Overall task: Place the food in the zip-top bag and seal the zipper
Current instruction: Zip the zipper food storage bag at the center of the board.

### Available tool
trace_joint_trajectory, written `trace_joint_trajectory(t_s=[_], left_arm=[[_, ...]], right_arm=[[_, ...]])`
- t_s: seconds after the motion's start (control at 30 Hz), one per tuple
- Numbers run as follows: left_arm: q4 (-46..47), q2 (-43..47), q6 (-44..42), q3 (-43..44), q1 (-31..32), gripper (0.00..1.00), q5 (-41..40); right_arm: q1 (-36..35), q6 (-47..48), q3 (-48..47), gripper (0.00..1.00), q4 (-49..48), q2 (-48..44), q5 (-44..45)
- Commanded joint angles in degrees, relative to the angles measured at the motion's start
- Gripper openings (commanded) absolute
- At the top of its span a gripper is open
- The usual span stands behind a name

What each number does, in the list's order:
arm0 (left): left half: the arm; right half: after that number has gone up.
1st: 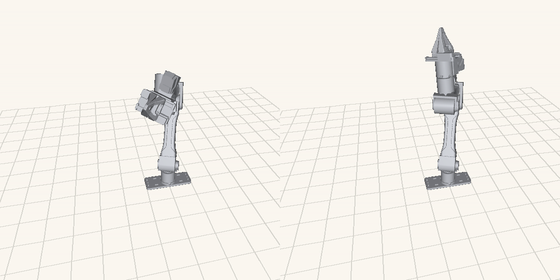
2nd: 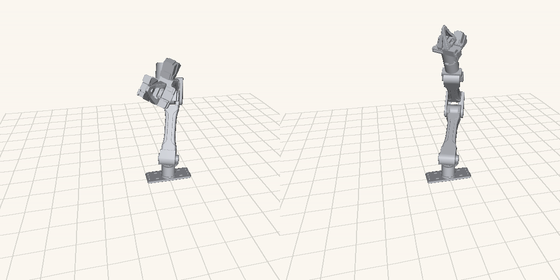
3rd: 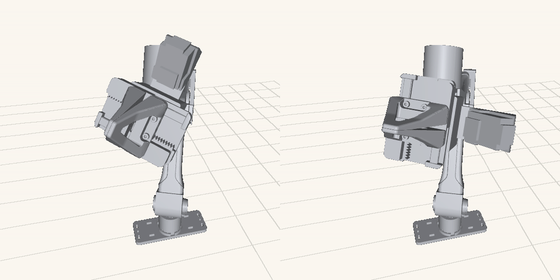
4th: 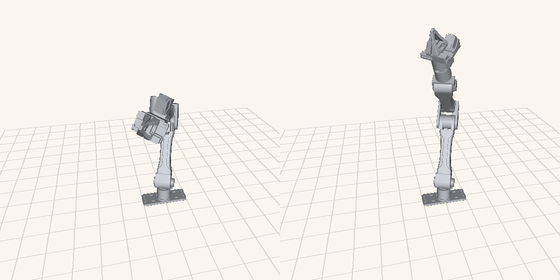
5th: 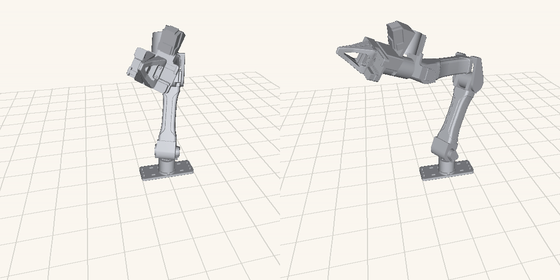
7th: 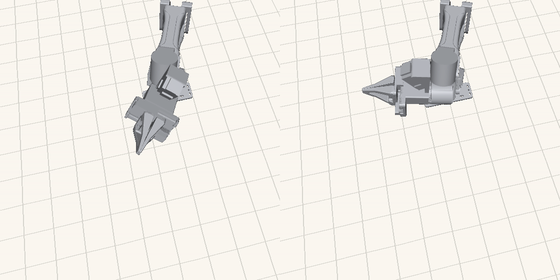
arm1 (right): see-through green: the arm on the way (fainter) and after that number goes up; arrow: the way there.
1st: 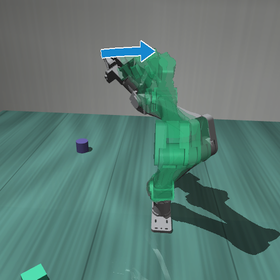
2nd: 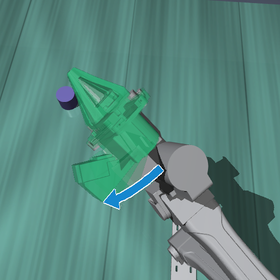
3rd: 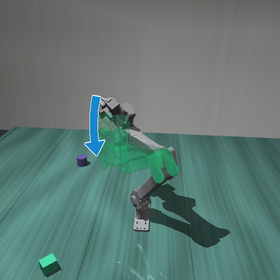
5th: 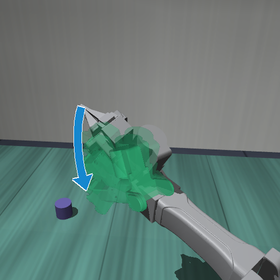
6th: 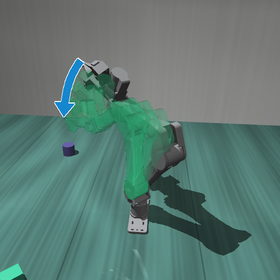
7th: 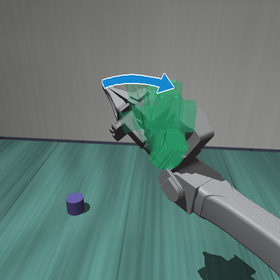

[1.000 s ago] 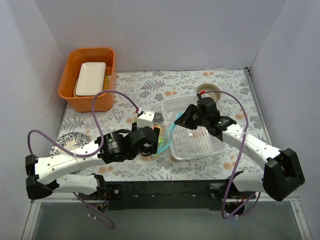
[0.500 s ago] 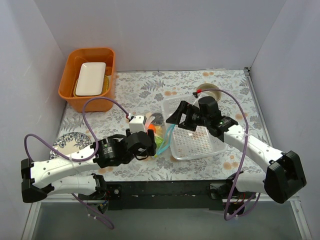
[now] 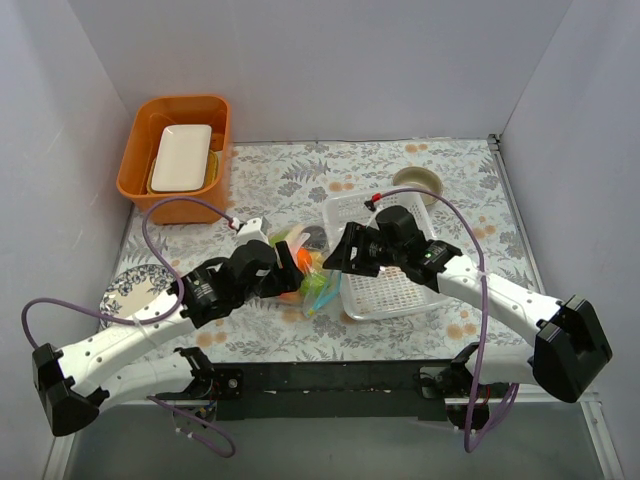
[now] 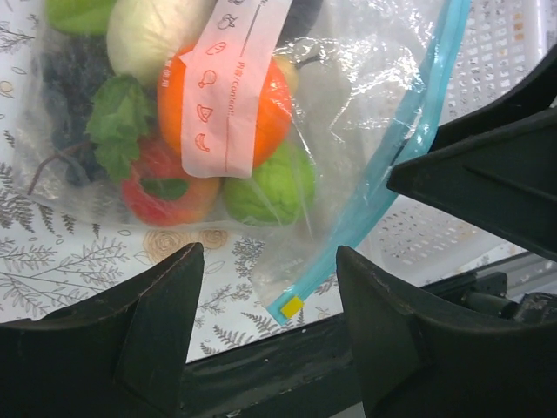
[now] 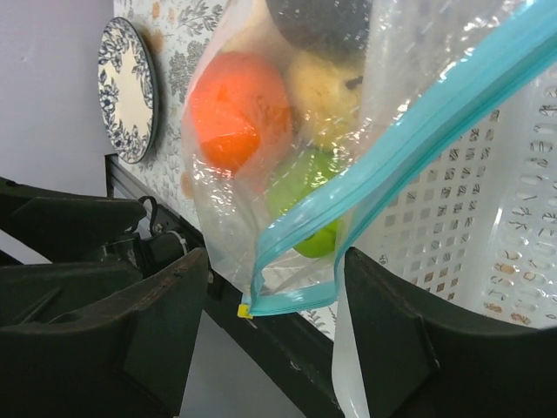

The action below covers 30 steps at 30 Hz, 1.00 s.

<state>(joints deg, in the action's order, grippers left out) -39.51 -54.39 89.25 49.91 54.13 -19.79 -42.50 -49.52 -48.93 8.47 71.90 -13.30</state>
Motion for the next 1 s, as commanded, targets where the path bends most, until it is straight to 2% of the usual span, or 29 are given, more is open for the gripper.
trace_joint_trajectory(t_s=[0.0,0.07,0.1,0.17,0.2,0.27,0.43,0.67,0.77,0.97], left_arm=[[3.74,0.61,-0.93,-0.43,-1.57,0.62,6.96],[4.35,0.43,0.04,-1.04,-1.57,0.62,8.71],[4.79,0.77,0.57,-1.74,-1.66,0.62,9.5],[6.1,2.26,2.32,-4.02,-1.66,0.62,10.82],[6.02,2.88,3.03,-4.64,-1.66,0.62,11.87],[6.46,5.33,5.48,-7.26,-1.66,0.61,13.02],[8.48,10.09,9.62,-11.85,-1.66,0.59,15.22],[13.13,8.69,11.82,-14.84,-1.57,0.54,18.38],[16.02,9.65,14.1,-17.12,-1.48,0.5,17.77],[22.62,15.01,21.31,-23.97,-1.48,0.5,16.36]], right_arm=[[-0.91,-0.4,-0.2,0.67,1.46,1.22,1.96],[-1.09,-0.84,-0.2,0.65,1.55,1.57,2.31],[-1.18,-0.76,-0.2,0.54,1.55,1.75,2.14],[-1.18,-0.84,-0.03,0.39,1.2,2.19,2.05],[-1.18,-0.84,-0.03,0.24,0.85,2.11,2.05],[-1.18,-1.02,0.06,0.03,0.32,1.58,3.01],[-0.92,-2.86,0.67,0.01,-1.43,-0.61,6.97],[-0.13,-4.97,1.12,0.01,-6.62,-1.76,6.54],[-0.13,-5.24,1.11,0.01,-6.45,-1.85,6.36],[0.22,-5.5,1.9,0.01,-6.45,-2.46,5.65]])
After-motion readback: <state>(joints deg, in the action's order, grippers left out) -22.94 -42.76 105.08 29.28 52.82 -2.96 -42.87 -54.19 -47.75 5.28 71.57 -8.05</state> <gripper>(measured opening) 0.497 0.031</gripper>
